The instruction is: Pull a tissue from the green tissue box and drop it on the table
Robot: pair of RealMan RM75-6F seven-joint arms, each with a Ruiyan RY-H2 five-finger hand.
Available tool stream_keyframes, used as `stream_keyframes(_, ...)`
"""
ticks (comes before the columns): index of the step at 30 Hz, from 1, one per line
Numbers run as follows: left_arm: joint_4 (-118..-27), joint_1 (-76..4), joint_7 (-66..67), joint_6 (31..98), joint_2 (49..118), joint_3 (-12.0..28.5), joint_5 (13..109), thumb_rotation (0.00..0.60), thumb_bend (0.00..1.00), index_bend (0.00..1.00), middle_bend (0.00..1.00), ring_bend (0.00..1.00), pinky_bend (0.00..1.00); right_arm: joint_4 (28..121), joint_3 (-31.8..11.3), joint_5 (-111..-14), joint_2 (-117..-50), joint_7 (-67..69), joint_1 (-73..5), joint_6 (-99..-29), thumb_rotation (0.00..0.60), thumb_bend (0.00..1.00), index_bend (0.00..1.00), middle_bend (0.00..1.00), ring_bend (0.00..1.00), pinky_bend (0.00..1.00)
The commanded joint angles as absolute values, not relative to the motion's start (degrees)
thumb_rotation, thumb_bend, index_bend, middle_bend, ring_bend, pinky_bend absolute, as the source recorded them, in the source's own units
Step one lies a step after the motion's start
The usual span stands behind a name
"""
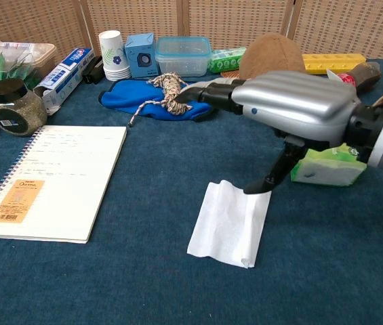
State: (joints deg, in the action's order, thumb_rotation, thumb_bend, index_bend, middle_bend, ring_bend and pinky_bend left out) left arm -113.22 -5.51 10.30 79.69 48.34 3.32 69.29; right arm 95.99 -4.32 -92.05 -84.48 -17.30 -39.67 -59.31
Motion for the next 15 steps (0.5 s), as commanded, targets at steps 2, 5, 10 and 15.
stream_keyframes(2,-113.3,-5.4,10.0,79.9,48.2,3.2,69.7,0.6,0.13,0.0,0.0,0.0,0.0,94.2,-4.1,-94.7,-80.4,-16.1,-37.7,-64.2,0.6,0.0,0.0,0.0,0.0,0.21)
stream_keyframes(5,-113.4,-5.2,9.8,80.1,48.0,3.1,70.1,0.6,0.13,0.0,0.0,0.0,0.0,91.2,-3.3,-96.4,-78.4,-12.3,-34.9,-69.8,0.6,0.0,0.0,0.0,0.0,0.21)
stream_keyframes(10,-113.4,-5.2,9.9,79.9,48.2,2.8,70.5,0.6,0.13,0.0,0.0,0.0,0.0,86.1,-2.3,-95.7,-77.0,-4.3,-28.4,-79.9,0.6,0.0,0.0,0.0,0.0,0.21)
stream_keyframes(15,-113.9,-5.0,10.5,80.2,48.3,2.5,71.3,0.6,0.13,0.0,0.0,0.0,0.0,83.5,-1.6,-94.6,-75.1,-1.5,-22.8,-86.6,0.6,0.0,0.0,0.0,0.0,0.18)
